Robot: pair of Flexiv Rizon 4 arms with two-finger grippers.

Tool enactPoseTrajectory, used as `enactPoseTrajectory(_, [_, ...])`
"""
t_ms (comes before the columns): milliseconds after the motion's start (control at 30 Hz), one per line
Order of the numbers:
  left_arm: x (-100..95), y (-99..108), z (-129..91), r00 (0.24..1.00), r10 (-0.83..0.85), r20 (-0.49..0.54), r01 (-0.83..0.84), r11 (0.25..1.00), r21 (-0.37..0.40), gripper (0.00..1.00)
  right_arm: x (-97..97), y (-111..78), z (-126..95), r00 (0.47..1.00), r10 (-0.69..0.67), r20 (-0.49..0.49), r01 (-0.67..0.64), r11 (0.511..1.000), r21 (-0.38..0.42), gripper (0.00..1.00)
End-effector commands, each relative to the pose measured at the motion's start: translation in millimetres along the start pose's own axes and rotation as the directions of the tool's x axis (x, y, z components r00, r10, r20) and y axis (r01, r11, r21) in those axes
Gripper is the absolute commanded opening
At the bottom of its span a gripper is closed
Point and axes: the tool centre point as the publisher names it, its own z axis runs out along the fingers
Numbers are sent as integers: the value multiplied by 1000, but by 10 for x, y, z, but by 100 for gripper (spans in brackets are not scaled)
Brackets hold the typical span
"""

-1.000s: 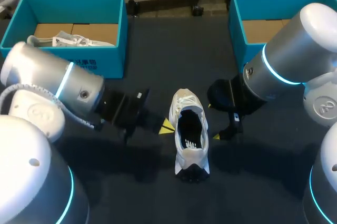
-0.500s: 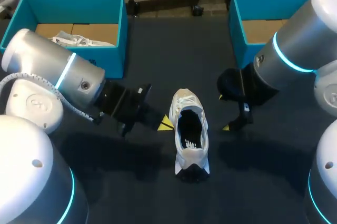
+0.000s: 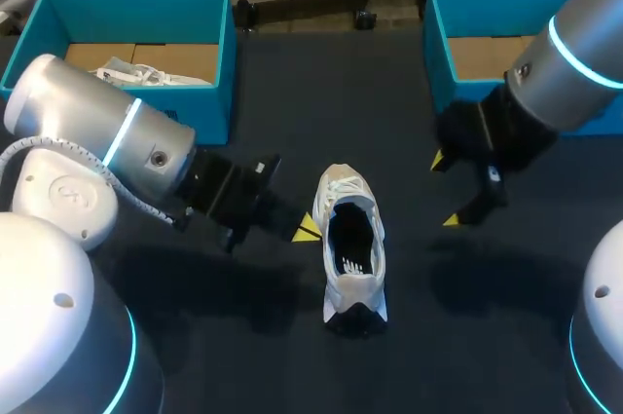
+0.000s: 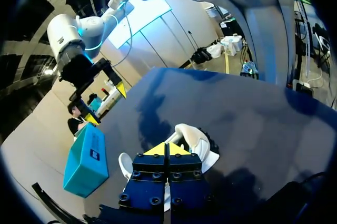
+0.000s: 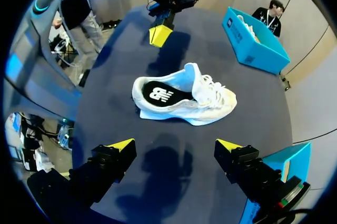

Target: Take the shoe out of the shoebox, open the shoe tongue, remove and reinsert the insole, then place the shoe into the shoebox

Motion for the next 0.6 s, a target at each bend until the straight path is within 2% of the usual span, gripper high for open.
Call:
enactPoseTrajectory(33, [7,-9,-9,1000,0,-2,0,1000,-3,0,68,-18,-322,1000,9,-5,-9,999,42,100])
enactPoseTrajectory(267, [7,-9,-9,1000,0,-2,0,1000,-3,0,126,-9,-621,1000,25,19,-26,999,37,100])
enactPoseTrajectory(600, [-238,13,-37,979,100,-175,-97,995,25,0,255,-132,-891,999,39,15,-39,998,50,100])
